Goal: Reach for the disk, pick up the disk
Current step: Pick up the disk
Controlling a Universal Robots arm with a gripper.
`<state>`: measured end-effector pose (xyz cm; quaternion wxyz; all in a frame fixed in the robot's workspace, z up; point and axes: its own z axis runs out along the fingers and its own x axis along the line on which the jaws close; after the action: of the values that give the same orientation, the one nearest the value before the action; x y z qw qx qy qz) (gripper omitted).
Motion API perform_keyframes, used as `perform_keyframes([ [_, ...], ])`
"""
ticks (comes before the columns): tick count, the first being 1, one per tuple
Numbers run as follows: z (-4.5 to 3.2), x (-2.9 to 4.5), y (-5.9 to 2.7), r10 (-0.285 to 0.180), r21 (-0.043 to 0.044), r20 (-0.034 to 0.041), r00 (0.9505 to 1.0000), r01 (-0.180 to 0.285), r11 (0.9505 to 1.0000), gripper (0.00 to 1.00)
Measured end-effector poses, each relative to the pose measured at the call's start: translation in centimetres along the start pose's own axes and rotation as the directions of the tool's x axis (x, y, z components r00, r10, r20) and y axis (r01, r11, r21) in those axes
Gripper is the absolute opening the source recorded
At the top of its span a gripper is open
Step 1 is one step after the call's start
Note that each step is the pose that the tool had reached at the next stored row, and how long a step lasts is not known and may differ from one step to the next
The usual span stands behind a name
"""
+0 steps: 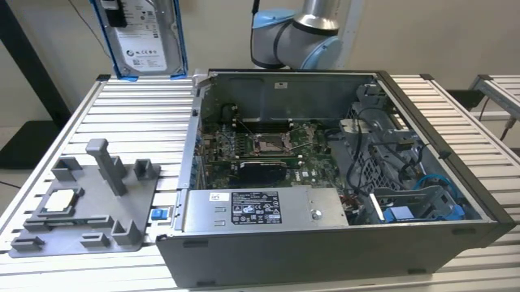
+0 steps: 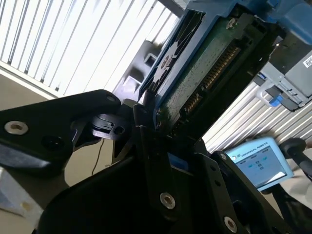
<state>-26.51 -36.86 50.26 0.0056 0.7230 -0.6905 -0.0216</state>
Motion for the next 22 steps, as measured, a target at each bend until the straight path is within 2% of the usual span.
perform_keyframes([
  [1, -0.04, 0.05, -1.08, 0.000, -0.0009, 0.0000, 1.0000, 0.000, 1.0000, 0.00],
  [7, -0.15, 0.17, -3.81, 0.000, -0.0036, 0.0004, 1.0000, 0.000, 1.0000, 0.00],
  [9, -0.23, 0.20, -4.46, -0.001, -0.0071, 0.0005, 1.0000, 0.001, 1.0000, 0.00],
  [14, -0.97, 0.23, -5.34, -0.005, -0.0189, 0.0010, 1.0000, 0.005, 0.9998, 0.00],
  [22, -1.13, 0.37, -8.47, -0.016, -0.0214, 0.0013, 0.9999, 0.016, 0.9996, 0.00],
])
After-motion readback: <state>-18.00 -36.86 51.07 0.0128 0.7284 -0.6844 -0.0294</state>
